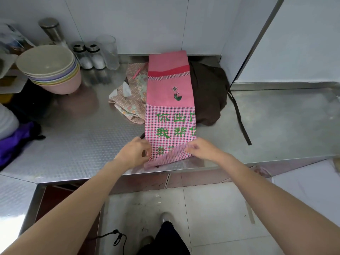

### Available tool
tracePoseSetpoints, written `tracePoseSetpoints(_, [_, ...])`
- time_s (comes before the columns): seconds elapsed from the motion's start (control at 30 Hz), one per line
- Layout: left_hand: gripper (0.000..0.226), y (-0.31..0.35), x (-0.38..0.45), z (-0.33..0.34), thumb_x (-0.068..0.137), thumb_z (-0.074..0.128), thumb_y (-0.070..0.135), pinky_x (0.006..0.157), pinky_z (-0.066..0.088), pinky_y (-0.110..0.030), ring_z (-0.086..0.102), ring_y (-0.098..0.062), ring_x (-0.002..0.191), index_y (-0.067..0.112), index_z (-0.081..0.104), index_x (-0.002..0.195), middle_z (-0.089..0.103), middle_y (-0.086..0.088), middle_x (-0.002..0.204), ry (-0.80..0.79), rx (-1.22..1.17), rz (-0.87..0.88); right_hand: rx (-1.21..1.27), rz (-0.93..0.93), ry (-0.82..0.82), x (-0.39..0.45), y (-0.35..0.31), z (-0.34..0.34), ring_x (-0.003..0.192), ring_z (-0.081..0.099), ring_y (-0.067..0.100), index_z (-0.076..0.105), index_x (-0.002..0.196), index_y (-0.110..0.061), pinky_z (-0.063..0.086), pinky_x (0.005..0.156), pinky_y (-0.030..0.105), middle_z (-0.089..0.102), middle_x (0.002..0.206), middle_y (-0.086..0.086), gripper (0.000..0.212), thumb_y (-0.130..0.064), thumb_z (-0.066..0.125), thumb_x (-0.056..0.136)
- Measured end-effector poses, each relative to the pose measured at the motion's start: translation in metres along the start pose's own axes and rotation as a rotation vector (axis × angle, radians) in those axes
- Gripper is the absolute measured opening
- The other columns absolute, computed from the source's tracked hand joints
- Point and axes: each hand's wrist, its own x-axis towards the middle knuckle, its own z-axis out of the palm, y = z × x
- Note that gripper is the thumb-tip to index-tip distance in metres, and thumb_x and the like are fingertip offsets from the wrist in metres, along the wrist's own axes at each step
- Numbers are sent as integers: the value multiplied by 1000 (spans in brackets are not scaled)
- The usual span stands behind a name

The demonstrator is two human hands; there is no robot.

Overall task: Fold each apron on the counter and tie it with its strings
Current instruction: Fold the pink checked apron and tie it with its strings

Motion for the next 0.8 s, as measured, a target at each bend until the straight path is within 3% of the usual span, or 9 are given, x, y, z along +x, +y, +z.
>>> tracePoseSetpoints(0.07, [16,-4,1,-5,85,61,10,70,39,-22,55,-19,89,5,63,101,61,-2,93,-68,-122,-80,100,62,26,4,0,-7,78,55,21,60,75,-10,40,67,30,59,80,6,29,-27,49,97])
tracePoseSetpoints(0.13, [19,-8,2,-9,89,59,13,62,39,-16,55,-16,82,5,58,107,58,-2,90,-165,-279,-166,152,124,18,11,-1,-9,95,61,25,63,101,-4,43,76,31,64,102,8,32,-29,43,99])
tracePoseSetpoints(0.2, [12,-11,4,-8,90,58,13,63,41,-14,55,-14,72,4,57,98,58,-3,83,-245,-412,-260,139,179,-10,17,-5,-5,104,60,27,59,110,2,44,82,31,63,112,9,38,-28,39,100])
tracePoseSetpoints(0.3, [24,-12,5,-6,92,56,16,57,41,-18,56,-8,58,9,50,70,62,-1,71,-269,-589,-433,122,228,-16,25,-6,3,99,60,32,58,107,7,46,82,37,63,110,18,42,-29,36,101])
tracePoseSetpoints(0.43, [24,-7,3,-9,94,52,16,50,35,-17,59,0,45,11,51,71,66,-3,77,-294,-742,-536,48,300,-5,34,-6,6,68,50,21,49,77,-4,35,59,30,53,80,12,41,-33,34,101])
tracePoseSetpoints(0.5, [20,-4,4,-10,95,51,17,50,33,-17,61,-2,47,12,55,76,68,-4,85,-305,-740,-567,111,349,-4,39,-4,8,77,56,22,52,80,-7,42,68,29,59,87,10,41,-37,34,100])
tracePoseSetpoints(0.6, [18,-1,8,-8,97,45,17,45,29,-17,63,-2,46,10,55,84,68,-5,88,-313,-723,-607,332,441,59,39,-4,8,97,63,29,57,106,0,49,90,40,65,107,12,48,-44,38,98])
tracePoseSetpoints(0.7, [19,-1,10,-6,97,44,18,41,30,-16,64,-2,46,5,57,100,69,-4,91,-304,-697,-628,532,479,15,26,-7,1,89,63,22,59,100,-5,52,76,32,66,93,5,40,-44,53,91])
tracePoseSetpoints(0.8, [21,-3,14,-3,97,44,20,37,33,-15,65,-5,47,3,57,97,72,-5,87,-287,-680,-643,564,451,-24,15,-3,-2,98,65,24,61,104,-5,52,71,28,68,102,8,26,-27,60,91])
